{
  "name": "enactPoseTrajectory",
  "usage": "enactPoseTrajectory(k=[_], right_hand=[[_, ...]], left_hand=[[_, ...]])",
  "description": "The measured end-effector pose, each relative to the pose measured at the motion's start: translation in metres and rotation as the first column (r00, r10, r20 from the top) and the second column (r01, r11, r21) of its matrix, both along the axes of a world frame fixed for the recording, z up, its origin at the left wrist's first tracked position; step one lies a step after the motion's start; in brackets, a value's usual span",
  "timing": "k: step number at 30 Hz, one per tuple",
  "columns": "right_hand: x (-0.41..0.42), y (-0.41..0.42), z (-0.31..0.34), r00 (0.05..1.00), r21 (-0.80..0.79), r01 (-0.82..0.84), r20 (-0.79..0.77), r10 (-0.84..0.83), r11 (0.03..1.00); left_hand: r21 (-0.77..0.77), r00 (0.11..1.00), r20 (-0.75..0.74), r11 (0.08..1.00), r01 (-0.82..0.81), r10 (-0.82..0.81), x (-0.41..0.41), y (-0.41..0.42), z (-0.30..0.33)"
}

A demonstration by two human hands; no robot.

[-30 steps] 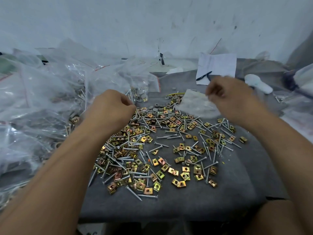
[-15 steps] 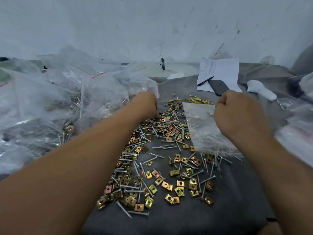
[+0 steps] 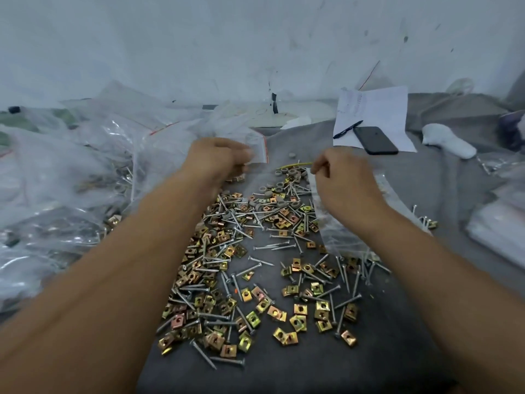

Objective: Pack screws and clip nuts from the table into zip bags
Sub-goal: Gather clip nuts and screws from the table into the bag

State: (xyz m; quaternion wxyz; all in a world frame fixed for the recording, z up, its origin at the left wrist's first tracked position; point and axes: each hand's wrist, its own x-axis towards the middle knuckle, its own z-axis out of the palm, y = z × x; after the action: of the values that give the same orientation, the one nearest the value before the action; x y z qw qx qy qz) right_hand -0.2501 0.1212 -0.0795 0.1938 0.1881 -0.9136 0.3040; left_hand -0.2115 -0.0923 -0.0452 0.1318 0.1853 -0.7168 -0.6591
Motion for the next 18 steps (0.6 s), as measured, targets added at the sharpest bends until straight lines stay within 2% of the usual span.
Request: enactPoseTrajectory(k=[1,2,3,4,6,8,10,15,18], right_hand=[[-0.007,-0.006,-0.001,0.998,0.024,-0.055,0.037,0.054,0.998],[-0.015,-0.012,-0.002,0.992,0.062,-0.112,0.072,0.108,0.992],[-0.022,-0.02,-0.003,0.981,0.109,-0.173,0.107,0.162,0.979],[-0.029,-0.028,-0.003,0.967,0.153,-0.233,0.141,0.212,0.96],[-0.039,-0.04,-0.005,0.941,0.253,-0.316,0.203,0.269,0.914],[-0.045,-0.047,-0.011,0.94,0.367,-0.326,0.218,0.26,0.871],[-0.049,-0.051,-0.016,0.953,0.41,-0.296,0.183,0.24,0.863],[-0.05,-0.055,-0.011,0.959,0.451,-0.281,0.17,0.228,0.847],[-0.047,-0.055,-0.01,0.962,0.537,-0.273,0.138,0.236,0.798]], left_hand=[[0.279,0.999,-0.006,0.96,-0.037,0.04,0.005,0.001,0.003],[0.514,0.998,0.012,0.856,-0.065,0.069,0.012,0.0,0.005],[0.675,0.995,0.04,0.731,-0.096,0.094,0.022,-0.002,0.005],[0.769,0.991,0.073,0.627,-0.127,0.112,0.034,-0.003,0.002],[0.846,0.984,0.131,0.505,-0.173,0.117,0.06,-0.005,-0.006],[0.881,0.979,0.176,0.427,-0.202,0.101,0.081,-0.002,-0.013],[0.902,0.979,0.178,0.381,-0.201,0.095,0.088,0.0,-0.014],[0.886,0.988,0.132,0.437,-0.153,0.078,0.08,0.013,-0.009],[0.895,0.989,0.136,0.422,-0.147,0.056,0.078,0.016,-0.008]])
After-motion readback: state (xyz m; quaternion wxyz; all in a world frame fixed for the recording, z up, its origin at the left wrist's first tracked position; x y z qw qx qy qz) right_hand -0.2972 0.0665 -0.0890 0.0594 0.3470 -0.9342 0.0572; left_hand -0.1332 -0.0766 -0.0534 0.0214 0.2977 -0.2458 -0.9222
